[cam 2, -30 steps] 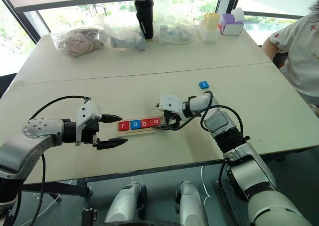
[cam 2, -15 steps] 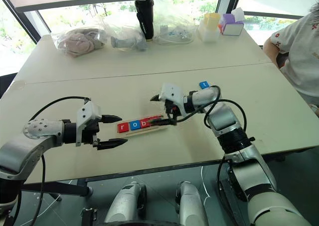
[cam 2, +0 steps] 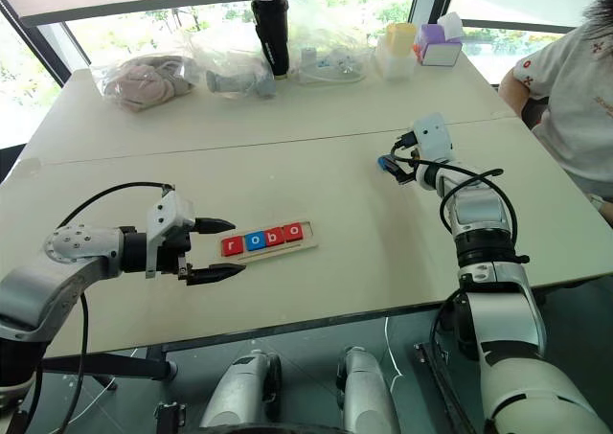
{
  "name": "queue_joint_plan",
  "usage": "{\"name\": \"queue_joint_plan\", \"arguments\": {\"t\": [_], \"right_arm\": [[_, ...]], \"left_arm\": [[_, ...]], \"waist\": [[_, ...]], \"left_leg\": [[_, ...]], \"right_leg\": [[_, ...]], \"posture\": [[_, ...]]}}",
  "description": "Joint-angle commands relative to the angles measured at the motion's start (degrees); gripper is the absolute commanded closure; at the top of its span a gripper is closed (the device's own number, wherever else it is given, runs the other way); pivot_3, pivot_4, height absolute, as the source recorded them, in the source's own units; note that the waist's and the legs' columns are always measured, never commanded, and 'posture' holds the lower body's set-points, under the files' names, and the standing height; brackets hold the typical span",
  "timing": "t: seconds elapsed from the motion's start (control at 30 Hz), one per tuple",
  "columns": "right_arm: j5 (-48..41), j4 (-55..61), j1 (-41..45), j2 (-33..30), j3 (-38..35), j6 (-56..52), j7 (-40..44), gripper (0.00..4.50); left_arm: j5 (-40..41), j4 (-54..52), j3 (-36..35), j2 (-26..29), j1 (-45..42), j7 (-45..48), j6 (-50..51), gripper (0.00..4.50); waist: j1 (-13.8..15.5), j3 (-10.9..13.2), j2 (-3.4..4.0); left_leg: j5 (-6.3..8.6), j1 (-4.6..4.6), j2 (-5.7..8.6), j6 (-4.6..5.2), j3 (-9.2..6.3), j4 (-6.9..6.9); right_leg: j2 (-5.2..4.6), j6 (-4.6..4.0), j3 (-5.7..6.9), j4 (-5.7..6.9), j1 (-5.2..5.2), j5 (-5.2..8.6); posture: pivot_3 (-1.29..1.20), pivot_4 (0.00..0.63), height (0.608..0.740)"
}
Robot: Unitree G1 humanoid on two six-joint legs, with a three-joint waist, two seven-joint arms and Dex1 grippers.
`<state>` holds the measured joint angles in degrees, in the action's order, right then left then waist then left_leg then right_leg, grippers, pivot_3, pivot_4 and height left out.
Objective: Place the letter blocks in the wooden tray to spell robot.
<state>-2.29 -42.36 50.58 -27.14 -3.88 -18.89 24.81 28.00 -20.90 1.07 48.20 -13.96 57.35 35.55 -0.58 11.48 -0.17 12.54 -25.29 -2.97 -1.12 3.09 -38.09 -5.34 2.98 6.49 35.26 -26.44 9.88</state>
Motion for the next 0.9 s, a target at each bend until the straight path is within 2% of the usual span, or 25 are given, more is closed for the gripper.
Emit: {"name": "queue_joint_plan", "arguments": {"t": [0.03, 0.17, 0.57, 0.67, 0.8, 0.83, 0.9], "right_arm": [[-0.6, -6.9, 4.0, 1.5, -1.6, 4.4, -1.4, 0.06], [-0.4, -12.6, 5.7, 2.4, -1.6, 7.3, -1.7, 0.06], [-0.4, -20.0, 9.3, 4.7, -1.8, 9.9, -2.7, 0.06], [0.0, -22.1, 10.1, 5.5, -1.5, 9.4, -3.8, 0.93], [0.4, -23.3, 10.0, 5.5, -1.4, 9.5, -4.3, 3.03], [0.4, -23.5, 10.0, 5.5, -1.5, 9.6, -4.4, 3.35], [0.2, -23.4, 10.0, 5.4, -1.7, 9.8, -4.4, 3.33]], "left_arm": [[-0.5, -0.3, 0.0, 0.5, -0.9, 0.8, -1.0, 0.0], [-0.7, -1.0, 0.0, 0.6, -0.4, 0.8, -0.8, 0.0], [-0.5, -1.5, -0.4, 0.4, 0.4, 0.0, -0.4, 0.0], [-0.5, -1.3, -0.7, 0.6, 0.5, 0.0, -0.6, 0.0], [-0.4, -1.4, -1.2, 0.9, 0.8, 0.0, -0.6, 0.0], [-0.4, -1.4, -1.2, 0.9, 0.8, 0.0, -0.6, 0.0], [-0.5, -1.4, -1.2, 0.8, 0.8, 0.0, -0.7, 0.0]], "waist": [[-0.4, 0.0, 0.0], [-0.4, 0.0, 0.0], [-0.3, 0.0, 0.0], [-0.3, 0.0, 0.0], [-0.2, 0.0, 0.0], [-0.1, 0.0, 0.0], [-0.2, 0.0, 0.0]], "left_leg": [[0.0, 0.0, 0.0, 0.0, -0.01, 0.0], [0.0, 0.0, 0.0, 0.01, -0.01, 0.02], [0.0, 0.01, 0.0, 0.01, -0.02, 0.02], [0.0, 0.01, 0.0, 0.01, -0.01, 0.02], [0.0, 0.01, 0.0, 0.01, -0.02, 0.02], [0.0, 0.01, 0.01, 0.01, -0.02, 0.02], [0.0, 0.01, 0.01, 0.01, -0.02, 0.02]], "right_leg": [[0.0, 0.01, 0.0, 0.0, 0.01, 0.0], [0.01, 0.06, -0.02, 0.0, 0.0, -0.01], [0.01, 0.06, -0.04, 0.02, 0.01, -0.01], [0.01, 0.07, -0.04, 0.02, 0.01, -0.02], [0.01, 0.07, -0.04, 0.02, 0.02, -0.02], [0.0, 0.06, -0.04, 0.02, 0.03, -0.02], [0.0, 0.06, -0.04, 0.01, 0.03, -0.02]], "posture": [[0.0, 0.15, 0.74], [0.0, 0.15, 0.74], [0.0, 0.15, 0.74], [0.0, 0.15, 0.74], [0.0, 0.15, 0.74], [0.0, 0.15, 0.74], [0.0, 0.15, 0.74]]}}
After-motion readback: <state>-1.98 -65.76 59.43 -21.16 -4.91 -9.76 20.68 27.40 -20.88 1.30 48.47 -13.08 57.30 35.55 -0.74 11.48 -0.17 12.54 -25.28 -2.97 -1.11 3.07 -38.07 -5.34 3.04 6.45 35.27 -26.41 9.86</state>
